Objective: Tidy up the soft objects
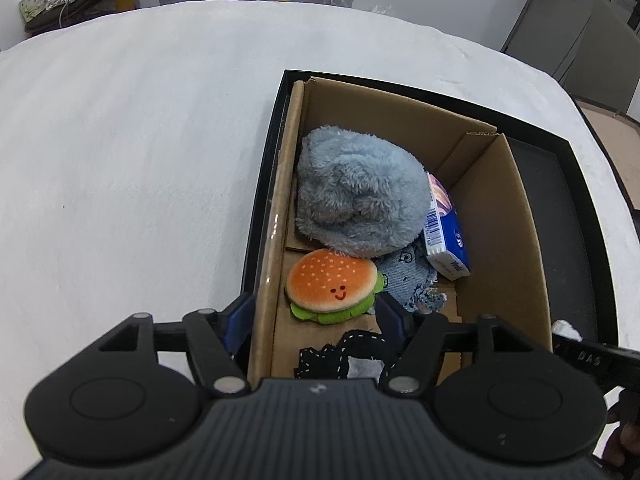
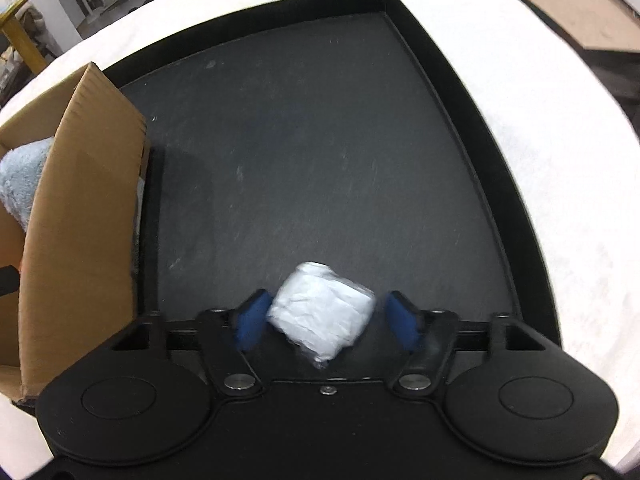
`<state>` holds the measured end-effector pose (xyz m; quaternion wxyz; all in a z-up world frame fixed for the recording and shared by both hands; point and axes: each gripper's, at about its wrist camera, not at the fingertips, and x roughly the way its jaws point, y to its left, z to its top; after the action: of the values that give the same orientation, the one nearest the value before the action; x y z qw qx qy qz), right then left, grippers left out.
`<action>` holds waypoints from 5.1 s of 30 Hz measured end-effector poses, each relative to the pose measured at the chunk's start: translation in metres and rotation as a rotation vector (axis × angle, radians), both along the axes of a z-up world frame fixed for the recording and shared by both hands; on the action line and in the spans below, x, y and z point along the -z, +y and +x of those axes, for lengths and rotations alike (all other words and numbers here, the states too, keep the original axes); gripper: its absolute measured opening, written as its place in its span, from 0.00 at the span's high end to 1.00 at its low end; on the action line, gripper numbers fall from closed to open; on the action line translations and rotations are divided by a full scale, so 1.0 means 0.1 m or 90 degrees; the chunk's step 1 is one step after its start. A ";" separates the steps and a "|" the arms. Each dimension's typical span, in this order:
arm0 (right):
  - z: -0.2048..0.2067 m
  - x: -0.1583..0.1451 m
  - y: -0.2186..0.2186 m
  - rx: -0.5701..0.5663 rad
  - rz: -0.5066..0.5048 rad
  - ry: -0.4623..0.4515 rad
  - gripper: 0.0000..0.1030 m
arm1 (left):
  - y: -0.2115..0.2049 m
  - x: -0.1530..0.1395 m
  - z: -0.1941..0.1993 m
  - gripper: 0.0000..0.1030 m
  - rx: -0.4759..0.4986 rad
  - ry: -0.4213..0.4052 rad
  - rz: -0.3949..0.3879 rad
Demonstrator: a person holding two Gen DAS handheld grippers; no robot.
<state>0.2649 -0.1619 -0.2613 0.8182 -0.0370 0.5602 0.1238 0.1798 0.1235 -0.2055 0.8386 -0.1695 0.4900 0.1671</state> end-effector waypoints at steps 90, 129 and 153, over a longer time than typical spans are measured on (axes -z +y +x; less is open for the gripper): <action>-0.56 -1.12 1.29 -0.130 0.111 -0.157 0.45 | 0.38 0.07 -0.47 0.78 0.049 -0.066 -0.093; -0.46 -1.31 0.57 -0.126 0.101 -0.105 0.01 | 0.50 -0.59 -0.49 0.43 0.069 -0.030 -0.021; -0.74 -1.69 -0.41 -0.089 0.140 -0.100 0.00 | -0.15 -1.39 -0.94 0.26 0.092 -0.064 0.029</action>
<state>0.1905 -0.2025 -0.0922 0.8481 0.0046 0.4735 0.2378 0.0858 0.1087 -0.0660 0.8756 -0.1228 0.4543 0.1089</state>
